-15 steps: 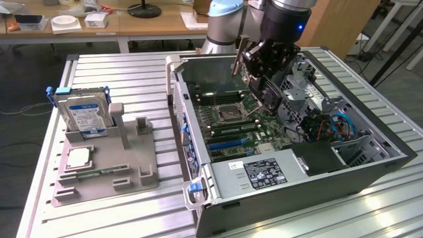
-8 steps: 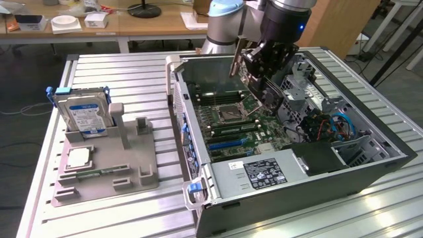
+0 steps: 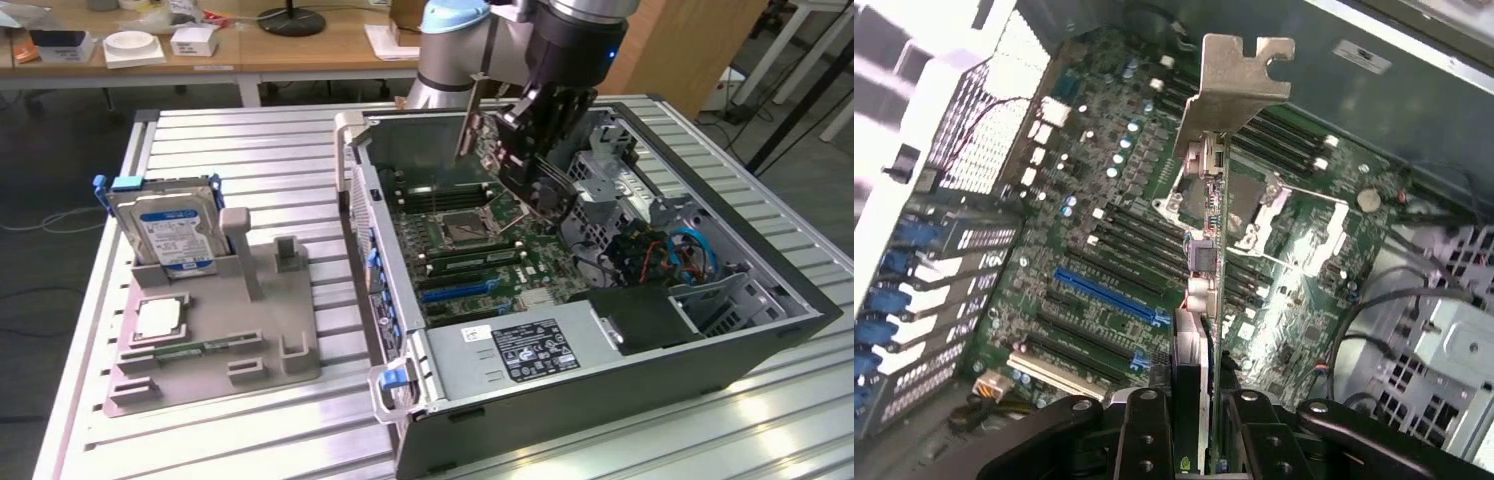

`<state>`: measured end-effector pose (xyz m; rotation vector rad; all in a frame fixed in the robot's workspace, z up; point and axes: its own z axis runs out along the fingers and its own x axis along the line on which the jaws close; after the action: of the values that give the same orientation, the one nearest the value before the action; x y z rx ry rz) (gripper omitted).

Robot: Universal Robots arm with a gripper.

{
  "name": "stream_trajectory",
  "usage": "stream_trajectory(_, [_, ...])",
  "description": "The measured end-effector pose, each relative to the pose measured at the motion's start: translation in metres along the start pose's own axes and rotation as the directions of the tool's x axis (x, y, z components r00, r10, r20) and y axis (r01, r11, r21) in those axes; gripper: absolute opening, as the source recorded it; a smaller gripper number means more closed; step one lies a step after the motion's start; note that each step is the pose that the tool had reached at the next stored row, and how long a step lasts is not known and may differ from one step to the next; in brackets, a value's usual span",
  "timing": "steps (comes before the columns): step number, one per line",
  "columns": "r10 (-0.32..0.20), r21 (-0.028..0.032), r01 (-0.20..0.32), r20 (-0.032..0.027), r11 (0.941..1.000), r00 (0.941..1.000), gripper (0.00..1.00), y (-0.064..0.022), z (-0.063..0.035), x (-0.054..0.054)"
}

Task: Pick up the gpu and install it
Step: 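Insert the gpu into the slot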

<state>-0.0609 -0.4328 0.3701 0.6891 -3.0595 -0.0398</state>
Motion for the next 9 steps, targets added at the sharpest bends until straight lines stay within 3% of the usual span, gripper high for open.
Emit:
stream_trajectory(5, [-0.091, -0.0002, 0.091, -0.0024, 0.9959, 0.9959, 0.27, 0.0, 0.0006, 0.0])
stream_trajectory(9, [-0.162, -0.0004, 0.162, -0.0042, 0.9868, 0.9868, 0.27, 0.0, 0.0012, 0.0])
